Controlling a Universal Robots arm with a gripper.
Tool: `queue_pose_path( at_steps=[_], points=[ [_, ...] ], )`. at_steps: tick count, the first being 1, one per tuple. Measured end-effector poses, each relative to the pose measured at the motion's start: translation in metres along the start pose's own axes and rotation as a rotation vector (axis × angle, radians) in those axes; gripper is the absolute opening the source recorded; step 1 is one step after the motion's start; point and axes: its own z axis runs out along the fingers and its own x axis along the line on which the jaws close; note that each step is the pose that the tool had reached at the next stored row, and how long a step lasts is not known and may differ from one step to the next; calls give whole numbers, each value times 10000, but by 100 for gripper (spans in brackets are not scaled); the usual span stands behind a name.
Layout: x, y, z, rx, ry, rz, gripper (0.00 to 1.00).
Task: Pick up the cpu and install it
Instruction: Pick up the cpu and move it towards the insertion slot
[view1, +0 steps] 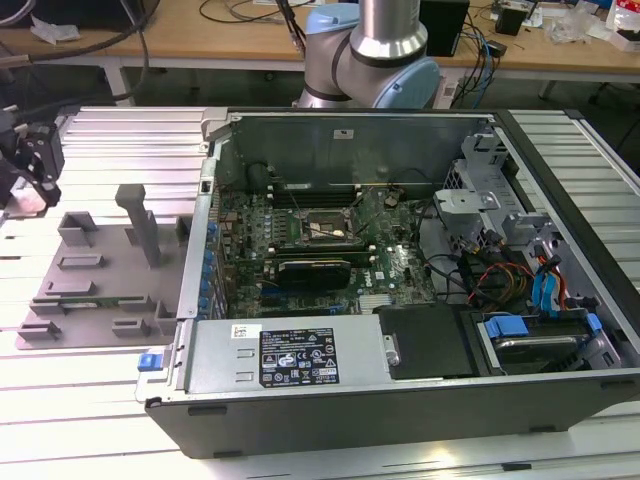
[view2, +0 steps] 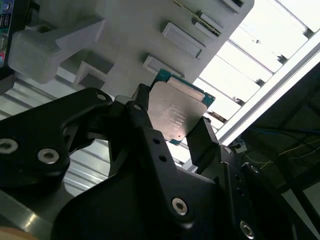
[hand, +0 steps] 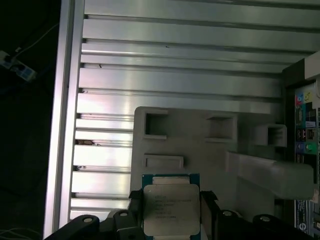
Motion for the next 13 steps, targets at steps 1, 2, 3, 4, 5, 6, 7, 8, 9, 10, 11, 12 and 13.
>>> queue_pose_path(
  at_steps=[1,2,3,4,5,6,7,8,9,10,11,12,13],
  points=[
    [0,1,-16,0,-1,0,55],
    [-1,2,-29,0,0,0,55],
    [-1,4,-53,0,0,0,55],
    [-2,5,-77,0,0,0,55],
    [-3,8,-109,1,1,0,55],
    [-4,10,-135,0,-1,0,55],
    [-4,12,-158,0,-1,0,55],
    [-6,16,-213,-1,-1,0,55],
    [-7,20,-270,-2,-1,0,55],
    [-8,24,-320,-2,0,0,55],
    [-10,32,-385,-2,-1,1,55],
    [-12,37,-461,-3,-1,0,55],
    [-14,42,-533,-3,0,-1,55]
  ],
)
